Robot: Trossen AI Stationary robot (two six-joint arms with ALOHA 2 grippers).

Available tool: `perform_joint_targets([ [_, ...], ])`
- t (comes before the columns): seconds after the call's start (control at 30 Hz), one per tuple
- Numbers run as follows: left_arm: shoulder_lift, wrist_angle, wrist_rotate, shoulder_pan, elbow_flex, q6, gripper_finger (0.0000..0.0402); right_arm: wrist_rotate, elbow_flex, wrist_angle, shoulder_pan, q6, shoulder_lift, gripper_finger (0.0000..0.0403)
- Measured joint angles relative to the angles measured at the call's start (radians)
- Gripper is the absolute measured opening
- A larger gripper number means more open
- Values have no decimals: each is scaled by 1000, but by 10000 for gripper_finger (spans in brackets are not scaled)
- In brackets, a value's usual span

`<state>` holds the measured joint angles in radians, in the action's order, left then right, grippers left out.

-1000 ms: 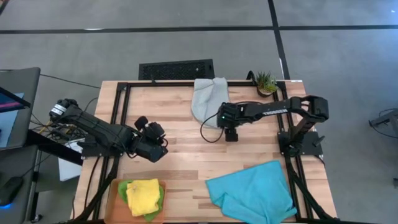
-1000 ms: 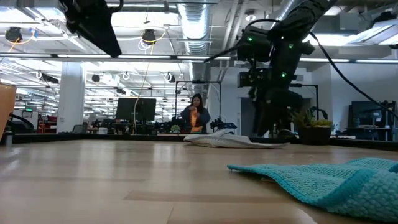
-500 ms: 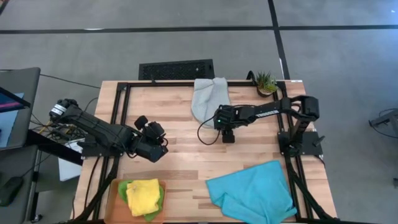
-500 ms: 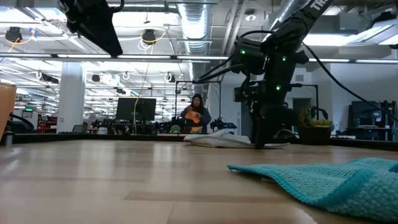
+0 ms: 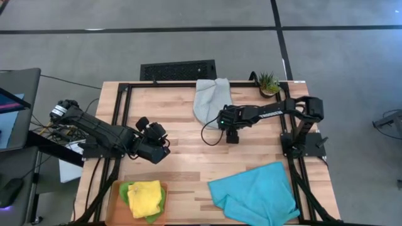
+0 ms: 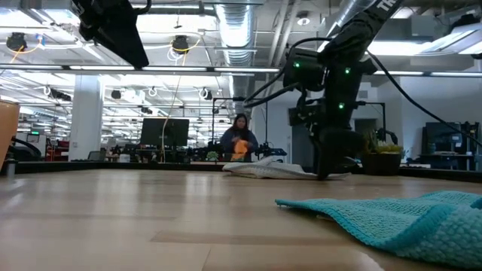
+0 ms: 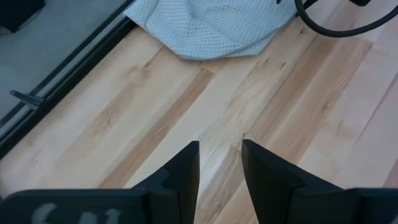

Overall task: Fold microfiber towels
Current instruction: Fold the gray towel

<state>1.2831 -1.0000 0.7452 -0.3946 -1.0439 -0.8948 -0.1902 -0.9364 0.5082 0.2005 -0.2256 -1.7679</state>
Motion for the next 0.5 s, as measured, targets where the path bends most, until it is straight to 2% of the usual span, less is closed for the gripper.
perform_joint_targets([
  [0.2, 0, 0, 0, 0, 0, 2, 112, -46, 0, 57, 2, 44, 0, 221],
  [0.5, 0, 0, 0, 0, 0, 10, 112, -60, 1, 96, 5, 60, 0, 221],
])
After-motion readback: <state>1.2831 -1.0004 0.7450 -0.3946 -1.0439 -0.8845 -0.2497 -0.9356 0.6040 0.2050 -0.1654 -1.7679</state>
